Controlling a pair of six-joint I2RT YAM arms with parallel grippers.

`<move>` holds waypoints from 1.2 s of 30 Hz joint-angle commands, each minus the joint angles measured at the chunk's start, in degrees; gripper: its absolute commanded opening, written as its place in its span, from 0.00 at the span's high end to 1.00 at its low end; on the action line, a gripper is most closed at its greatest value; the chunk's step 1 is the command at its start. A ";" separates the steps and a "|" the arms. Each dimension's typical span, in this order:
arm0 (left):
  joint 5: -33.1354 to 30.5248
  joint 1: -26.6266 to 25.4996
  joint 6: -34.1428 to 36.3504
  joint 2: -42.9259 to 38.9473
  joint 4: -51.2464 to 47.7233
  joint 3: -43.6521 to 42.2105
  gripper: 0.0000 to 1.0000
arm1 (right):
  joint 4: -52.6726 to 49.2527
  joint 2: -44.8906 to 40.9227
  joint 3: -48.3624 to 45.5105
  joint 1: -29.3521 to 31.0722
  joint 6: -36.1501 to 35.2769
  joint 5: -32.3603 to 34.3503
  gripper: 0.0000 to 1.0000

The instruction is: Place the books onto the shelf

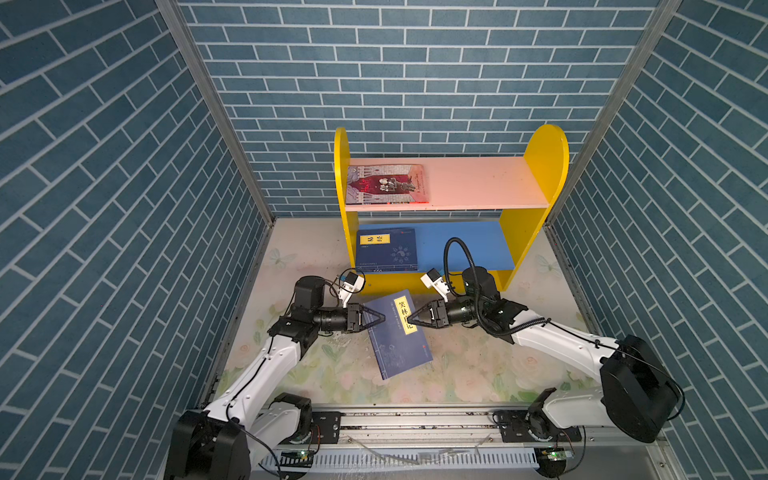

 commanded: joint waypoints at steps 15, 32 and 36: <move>-1.74 0.18 12.69 -1.64 -11.20 17.75 1.00 | 6.45 -25.90 -14.38 -5.83 7.94 13.53 0.36; -8.09 4.97 -18.91 -1.15 20.00 8.46 1.00 | 34.81 -19.24 -23.08 -2.00 21.49 15.83 0.22; -7.18 5.06 -19.41 -0.99 23.12 8.21 1.00 | 43.24 -13.18 -22.13 -0.58 24.09 15.50 0.22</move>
